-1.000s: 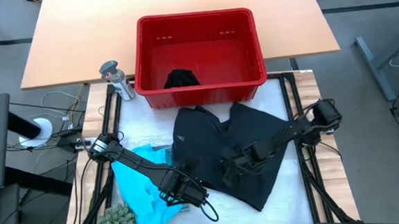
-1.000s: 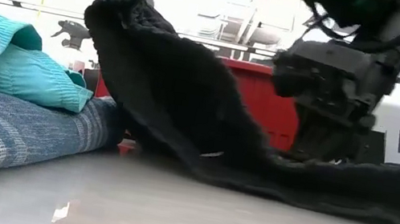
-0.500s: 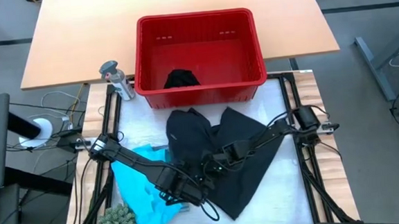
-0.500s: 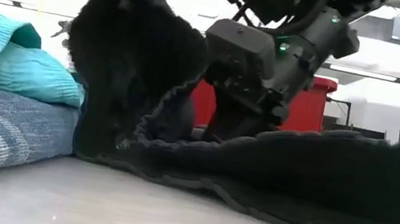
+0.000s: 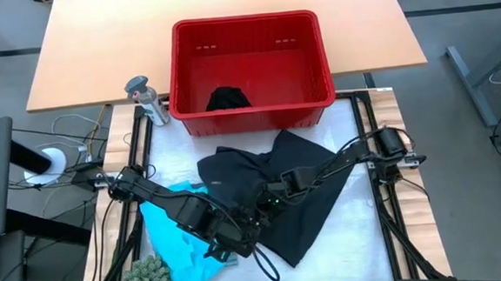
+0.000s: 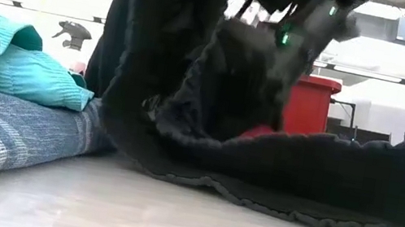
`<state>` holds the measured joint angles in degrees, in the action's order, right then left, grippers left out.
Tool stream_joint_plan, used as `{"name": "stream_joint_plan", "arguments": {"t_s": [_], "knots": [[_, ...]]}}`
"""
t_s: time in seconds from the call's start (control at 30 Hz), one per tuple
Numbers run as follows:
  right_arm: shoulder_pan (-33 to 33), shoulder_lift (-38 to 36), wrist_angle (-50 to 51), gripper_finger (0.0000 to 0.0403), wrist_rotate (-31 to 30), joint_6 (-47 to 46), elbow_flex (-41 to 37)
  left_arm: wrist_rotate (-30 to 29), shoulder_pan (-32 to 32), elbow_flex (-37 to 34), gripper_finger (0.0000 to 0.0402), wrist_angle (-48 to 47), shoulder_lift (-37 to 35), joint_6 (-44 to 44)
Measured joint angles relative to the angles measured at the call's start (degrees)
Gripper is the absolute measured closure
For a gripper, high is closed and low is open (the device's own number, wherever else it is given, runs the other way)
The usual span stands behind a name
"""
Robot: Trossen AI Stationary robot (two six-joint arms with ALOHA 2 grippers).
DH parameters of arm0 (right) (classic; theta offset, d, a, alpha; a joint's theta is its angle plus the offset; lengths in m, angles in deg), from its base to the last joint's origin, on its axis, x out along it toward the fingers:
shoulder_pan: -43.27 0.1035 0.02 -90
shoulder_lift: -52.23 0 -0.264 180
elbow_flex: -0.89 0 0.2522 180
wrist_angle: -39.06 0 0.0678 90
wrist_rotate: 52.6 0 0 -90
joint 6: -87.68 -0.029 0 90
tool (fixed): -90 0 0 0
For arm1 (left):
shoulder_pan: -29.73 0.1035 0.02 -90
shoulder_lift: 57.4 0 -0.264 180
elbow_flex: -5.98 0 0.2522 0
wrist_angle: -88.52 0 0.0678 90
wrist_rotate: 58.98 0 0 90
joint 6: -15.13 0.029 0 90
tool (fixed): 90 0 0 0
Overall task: Fold Laundry from Bin
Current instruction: Fold the black shorts from the red organizer bin
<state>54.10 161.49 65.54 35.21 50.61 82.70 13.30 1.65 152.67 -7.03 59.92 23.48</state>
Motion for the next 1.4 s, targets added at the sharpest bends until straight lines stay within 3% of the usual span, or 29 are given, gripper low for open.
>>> {"name": "stream_joint_plan", "arguments": {"t_s": [0.33, 0.6, 0.77, 0.93, 1.13, 1.4], "knots": [[4.92, -14.92, 12.73, 0.0387, -5.56, -2.25, 0.17, -0.07, 0.0, -2.76, 0.0401, 2.21, 1.07, 2.59], [16.49, -19.17, 35.63, 0.0388, -14.47, -22.72, -0.21, -0.98, 0.46, -3.58, 0.0401, 10.6, 1.04, 11.12], [22.08, -14.61, 32.38, 0.0388, -14.69, -30.71, -2.93, -0.16, 1.45, -3.76, 0.0401, 13.98, 1.02, 13.92], [22.83, -9.84, 28.17, 0.0388, -14.96, -31.67, -2.93, 4.43, 2.71, -3.8, 0.0401, 15.6, 1.25, 17.04], [22.67, -9.79, 17.88, 0.0388, -24.18, -26.73, -1.86, 5.31, 3.5, -3.84, 0.0401, 14.25, 1.89, 18.02], [18.43, -1.25, -1.85, 0.0388, -23.45, -14.8, -1.93, 3.03, 3.61, -3.82, 0.0401, 10.83, 1.87, 17.5]]}}
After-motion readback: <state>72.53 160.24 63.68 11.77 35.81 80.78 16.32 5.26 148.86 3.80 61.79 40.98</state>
